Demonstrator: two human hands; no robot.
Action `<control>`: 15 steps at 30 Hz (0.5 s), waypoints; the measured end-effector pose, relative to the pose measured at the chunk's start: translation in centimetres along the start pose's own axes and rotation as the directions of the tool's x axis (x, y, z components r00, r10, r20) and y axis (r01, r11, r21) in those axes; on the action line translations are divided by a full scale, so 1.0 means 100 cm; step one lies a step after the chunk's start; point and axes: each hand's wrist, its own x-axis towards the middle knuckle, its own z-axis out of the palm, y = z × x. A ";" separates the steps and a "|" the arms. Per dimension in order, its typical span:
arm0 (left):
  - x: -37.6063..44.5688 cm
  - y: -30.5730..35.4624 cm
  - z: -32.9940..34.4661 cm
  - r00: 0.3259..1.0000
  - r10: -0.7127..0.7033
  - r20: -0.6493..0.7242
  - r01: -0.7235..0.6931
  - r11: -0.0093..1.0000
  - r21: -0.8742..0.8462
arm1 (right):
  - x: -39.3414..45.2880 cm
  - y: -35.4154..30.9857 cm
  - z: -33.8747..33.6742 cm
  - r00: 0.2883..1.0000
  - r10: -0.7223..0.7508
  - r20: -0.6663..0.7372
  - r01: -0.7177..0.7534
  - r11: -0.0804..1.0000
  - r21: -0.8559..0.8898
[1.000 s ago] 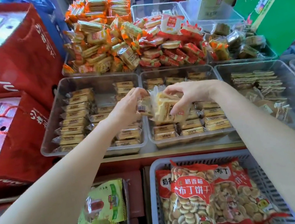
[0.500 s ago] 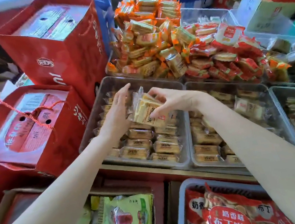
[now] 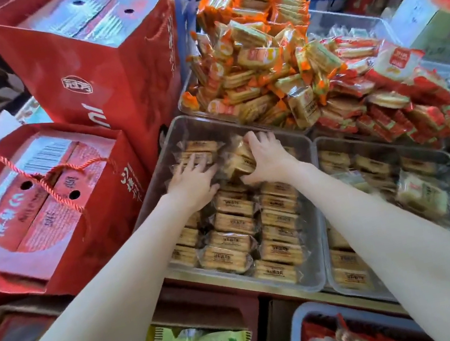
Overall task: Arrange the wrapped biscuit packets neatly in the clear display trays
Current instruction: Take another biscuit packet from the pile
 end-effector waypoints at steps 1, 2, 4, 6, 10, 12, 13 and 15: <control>0.002 -0.001 -0.001 1.000 -0.016 0.018 0.016 1.000 0.011 | -0.001 0.000 0.003 1.000 -0.027 0.005 0.028 0.998 -0.065; 0.003 -0.002 -0.001 0.999 -0.030 0.029 0.030 0.999 0.025 | 0.000 -0.001 0.007 0.999 -0.053 0.002 0.053 0.990 -0.132; 0.002 -0.004 -0.003 0.999 -0.042 0.024 0.041 0.998 0.045 | 0.004 -0.008 0.014 0.995 -0.097 -0.020 0.089 0.965 -0.248; 0.000 -0.006 -0.004 0.999 -0.040 0.015 0.040 0.998 0.039 | 0.012 -0.017 0.018 0.990 -0.134 -0.038 0.115 0.943 -0.313; -0.001 -0.007 -0.002 0.999 -0.033 0.011 0.033 0.999 0.024 | 0.018 -0.019 0.023 0.989 -0.142 0.028 0.143 0.933 -0.329; -0.001 -0.007 -0.001 0.999 -0.034 0.011 0.033 0.999 0.027 | 0.011 -0.015 0.027 0.990 -0.125 0.068 0.141 0.923 -0.357; 0.000 -0.006 -0.001 0.999 -0.035 0.012 0.035 0.999 0.028 | 0.007 -0.014 0.030 0.991 -0.109 0.073 0.129 0.917 -0.377; -0.001 -0.005 -0.002 0.999 -0.037 0.015 0.037 0.999 0.026 | -0.001 -0.012 0.035 0.996 -0.078 0.038 0.087 0.916 -0.391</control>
